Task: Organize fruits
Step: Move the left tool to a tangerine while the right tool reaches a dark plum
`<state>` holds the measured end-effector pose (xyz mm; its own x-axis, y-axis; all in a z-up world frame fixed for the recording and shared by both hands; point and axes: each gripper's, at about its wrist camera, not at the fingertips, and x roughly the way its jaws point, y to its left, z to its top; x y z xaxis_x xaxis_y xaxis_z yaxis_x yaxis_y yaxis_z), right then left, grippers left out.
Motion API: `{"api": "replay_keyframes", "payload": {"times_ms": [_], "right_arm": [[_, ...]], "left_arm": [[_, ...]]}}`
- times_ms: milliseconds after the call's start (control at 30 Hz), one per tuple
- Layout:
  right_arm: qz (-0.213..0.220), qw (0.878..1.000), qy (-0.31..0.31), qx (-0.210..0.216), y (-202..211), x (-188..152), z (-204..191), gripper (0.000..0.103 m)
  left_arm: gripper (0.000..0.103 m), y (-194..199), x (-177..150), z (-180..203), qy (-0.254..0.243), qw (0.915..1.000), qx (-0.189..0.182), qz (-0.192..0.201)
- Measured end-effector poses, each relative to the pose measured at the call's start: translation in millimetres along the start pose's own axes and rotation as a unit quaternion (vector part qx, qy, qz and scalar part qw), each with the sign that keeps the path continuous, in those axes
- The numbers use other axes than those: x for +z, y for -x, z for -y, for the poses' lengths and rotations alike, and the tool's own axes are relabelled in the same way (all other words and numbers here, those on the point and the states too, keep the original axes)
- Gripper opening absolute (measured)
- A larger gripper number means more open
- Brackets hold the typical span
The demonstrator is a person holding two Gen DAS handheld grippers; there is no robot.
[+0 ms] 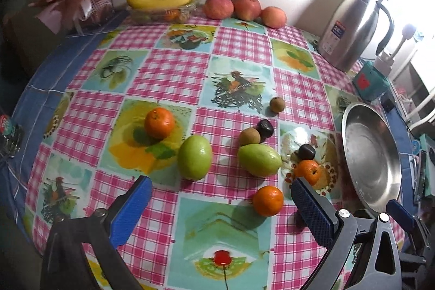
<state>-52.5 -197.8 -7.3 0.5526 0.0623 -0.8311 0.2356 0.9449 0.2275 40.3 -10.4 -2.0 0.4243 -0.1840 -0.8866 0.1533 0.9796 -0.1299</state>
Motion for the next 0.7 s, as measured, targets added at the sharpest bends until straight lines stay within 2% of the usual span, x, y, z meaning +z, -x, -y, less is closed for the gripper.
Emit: {"api": "replay_keyframes", "payload": {"times_ms": [133, 267, 367, 500, 567, 633, 700], "right_arm": [[0.0, 1.0, 0.014, 0.005, -2, 2, -6, 0.103], [-0.022, 1.0, 0.011, 0.014, -13, 1, -5, 0.092], [-0.051, 0.999, 0.005, 0.015, -27, -2, -2, 0.079], [-0.089, 0.996, 0.015, 0.015, -47, -7, -8, 0.067], [-0.098, 0.995, 0.017, 0.017, -53, -8, -9, 0.065], [-0.106, 0.994, 0.021, 0.016, -59, -10, -11, 0.063], [-0.112, 0.993, 0.023, 0.02, -63, -11, -14, 0.057]], "left_arm": [[0.1, -15, 0, 5, 0.006, 0.9992, -0.006, -0.039], [0.094, -33, -2, 8, 0.02, 0.9965, -0.033, -0.075], [0.09, -41, -3, 13, 0.024, 0.9943, -0.05, -0.09], [0.079, -50, -4, 24, 0.013, 0.9922, -0.058, -0.109], [0.076, -54, -4, 28, 0.012, 0.9906, -0.064, -0.12], [0.068, -57, -5, 30, 0.01, 0.9898, -0.063, -0.127], [0.062, -60, -5, 32, 0.009, 0.989, -0.064, -0.132]]}}
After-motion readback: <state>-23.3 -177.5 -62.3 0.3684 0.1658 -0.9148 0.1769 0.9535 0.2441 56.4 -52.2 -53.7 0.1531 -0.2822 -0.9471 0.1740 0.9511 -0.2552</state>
